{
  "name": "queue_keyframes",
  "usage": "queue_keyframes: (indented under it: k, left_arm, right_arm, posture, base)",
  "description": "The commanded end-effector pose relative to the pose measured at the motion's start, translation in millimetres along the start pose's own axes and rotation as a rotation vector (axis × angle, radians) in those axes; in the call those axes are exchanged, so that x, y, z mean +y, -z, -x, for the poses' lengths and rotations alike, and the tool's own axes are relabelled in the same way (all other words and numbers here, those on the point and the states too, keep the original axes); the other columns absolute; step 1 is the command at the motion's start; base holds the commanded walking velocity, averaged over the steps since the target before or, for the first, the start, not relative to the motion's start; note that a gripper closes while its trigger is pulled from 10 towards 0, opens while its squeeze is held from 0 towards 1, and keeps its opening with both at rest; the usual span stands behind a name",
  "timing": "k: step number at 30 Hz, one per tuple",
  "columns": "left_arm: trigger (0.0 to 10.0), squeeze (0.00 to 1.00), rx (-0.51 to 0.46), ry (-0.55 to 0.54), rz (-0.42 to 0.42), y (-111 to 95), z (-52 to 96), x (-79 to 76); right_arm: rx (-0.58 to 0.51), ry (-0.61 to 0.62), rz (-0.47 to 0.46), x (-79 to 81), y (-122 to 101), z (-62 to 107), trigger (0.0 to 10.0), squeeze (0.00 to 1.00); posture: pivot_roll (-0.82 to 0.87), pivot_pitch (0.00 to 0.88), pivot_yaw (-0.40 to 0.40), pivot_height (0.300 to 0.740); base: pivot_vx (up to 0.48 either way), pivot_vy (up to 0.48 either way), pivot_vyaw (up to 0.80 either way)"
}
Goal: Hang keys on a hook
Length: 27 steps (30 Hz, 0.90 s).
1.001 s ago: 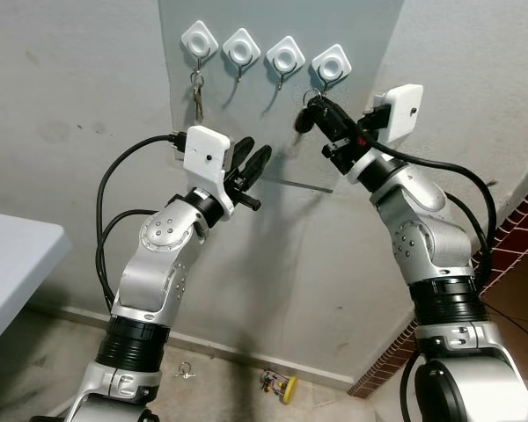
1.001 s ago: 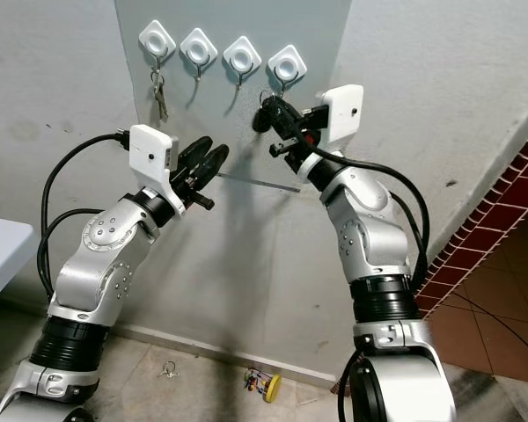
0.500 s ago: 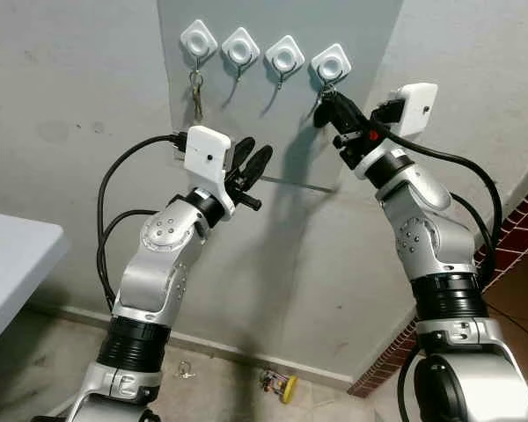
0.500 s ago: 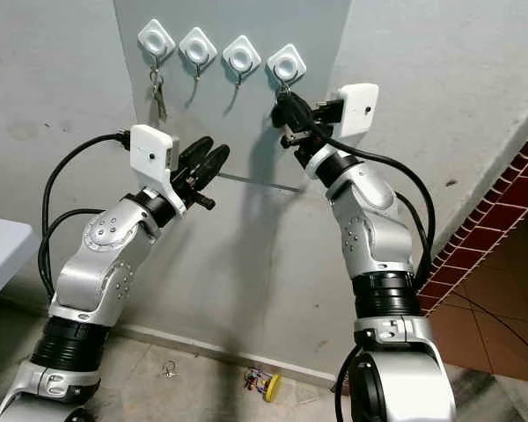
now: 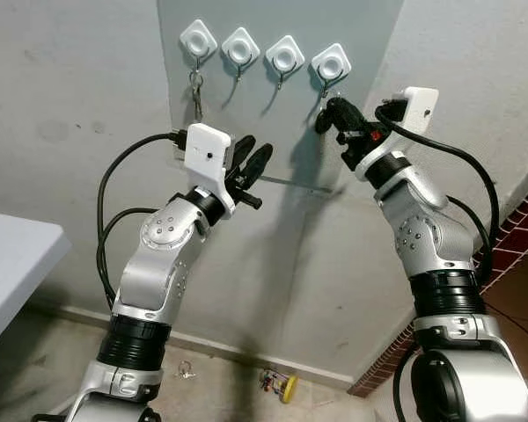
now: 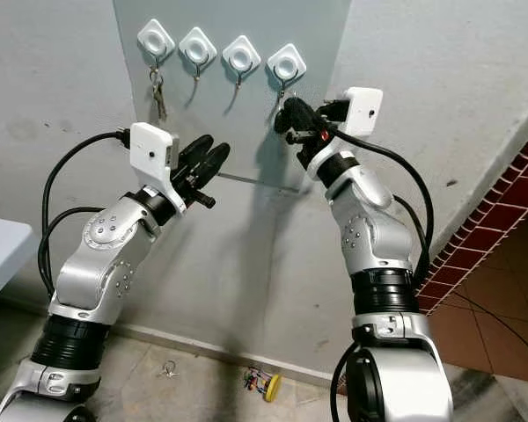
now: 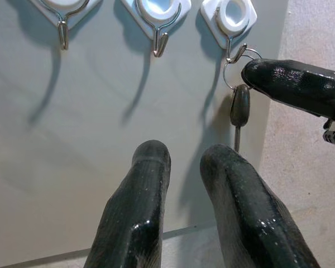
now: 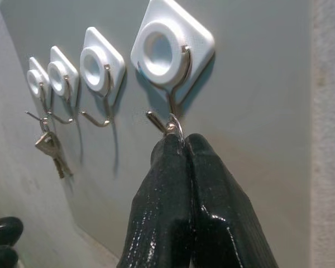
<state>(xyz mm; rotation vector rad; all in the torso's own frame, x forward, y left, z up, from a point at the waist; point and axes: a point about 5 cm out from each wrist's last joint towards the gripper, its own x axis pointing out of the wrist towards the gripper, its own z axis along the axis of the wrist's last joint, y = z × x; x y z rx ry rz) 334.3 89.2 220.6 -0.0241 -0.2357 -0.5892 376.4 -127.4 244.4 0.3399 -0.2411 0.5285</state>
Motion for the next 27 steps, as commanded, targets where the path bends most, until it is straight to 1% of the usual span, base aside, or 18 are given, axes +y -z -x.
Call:
queue_keyframes:
  k: [1, 2, 3, 5, 13, 15, 17, 20, 23, 25, 27]
  left_arm:
    - [10.0, 0.0, -0.029, 0.006, -0.014, -10.6, -2.3, -1.1]
    - [10.0, 0.0, -0.029, 0.006, -0.014, -10.5, -2.3, -1.1]
    - [10.0, 0.0, -0.029, 0.006, -0.015, -10.6, -2.3, -1.1]
    - [10.0, 0.0, -0.03, 0.006, -0.014, -10.9, -2.4, -1.1]
    - [10.0, 0.0, -0.03, -0.001, -0.014, -10.1, -2.5, -0.8]
    - [10.0, 0.0, -0.027, -0.036, -0.026, -7.0, -2.0, 0.2]
    - [10.0, 0.0, -0.028, -0.048, -0.03, -6.2, -1.8, 0.5]
    - [10.0, 0.0, -0.01, -0.108, -0.03, 2.9, 1.3, 1.9]
    - [10.0, 0.0, 0.024, -0.134, -0.026, 16.8, 7.0, 1.4]
    - [10.0, 0.0, 0.042, -0.153, -0.024, 23.7, 10.2, 1.4]
    - [10.0, 0.0, 0.078, -0.171, 0.003, 33.4, 13.7, 1.4]
  right_arm:
    - [0.005, -0.018, -0.047, -0.6, -0.3, 1.0, 10.0, 0.0]
    - [0.004, -0.037, -0.066, 0.5, 0.8, 2.3, 10.0, 0.34]
    - [0.004, -0.036, -0.093, 0.2, 2.5, 4.1, 10.0, 1.0]
    - [0.008, -0.015, -0.097, -1.3, 3.4, 4.9, 10.0, 1.0]
    - [-0.006, -0.041, -0.099, 1.1, 7.8, 14.4, 10.0, 1.0]
    - [-0.004, -0.033, -0.095, 1.4, 12.0, 20.1, 10.0, 1.0]
    - [-0.004, -0.028, -0.091, 1.3, 13.1, 21.7, 10.0, 1.0]
    - [0.0, -0.002, -0.047, 1.5, 22.0, 32.6, 10.0, 1.0]
    - [0.015, 0.0, -0.008, 4.2, 33.1, 45.2, 10.0, 1.0]
    - [0.021, 0.008, 0.002, 5.1, 37.7, 50.8, 10.0, 1.0]
    - [0.038, 0.049, 0.0, 3.9, 44.4, 57.0, 10.0, 1.0]
  posture:
    - [-0.03, 0.017, -0.081, 0.74]
    - [-0.03, 0.017, -0.081, 0.74]
    - [-0.03, 0.017, -0.081, 0.74]
    - [-0.02, 0.013, -0.083, 0.74]
    - [-0.03, 0.003, -0.08, 0.74]
    - [-0.03, 0.0, -0.078, 0.74]
    - [-0.03, 0.0, -0.078, 0.74]
    - [-0.03, 0.0, -0.076, 0.74]
    - [-0.04, 0.0, -0.074, 0.74]
    - [-0.04, 0.0, -0.073, 0.74]
    - [-0.04, 0.0, -0.071, 0.74]
  base:
    - [0.0, 0.0, 0.0]
    - [0.0, 0.0, 0.0]
    - [0.0, 0.0, 0.0]
    - [0.0, 0.0, 0.0]
    - [0.0, 0.0, 0.0]
    - [0.0, 0.0, 0.0]
    - [0.0, 0.0, 0.0]
    - [0.0, 0.0, 0.0]
    - [0.0, 0.0, 0.0]
    - [0.0, 0.0, 0.0]
    - [0.0, 0.0, 0.0]
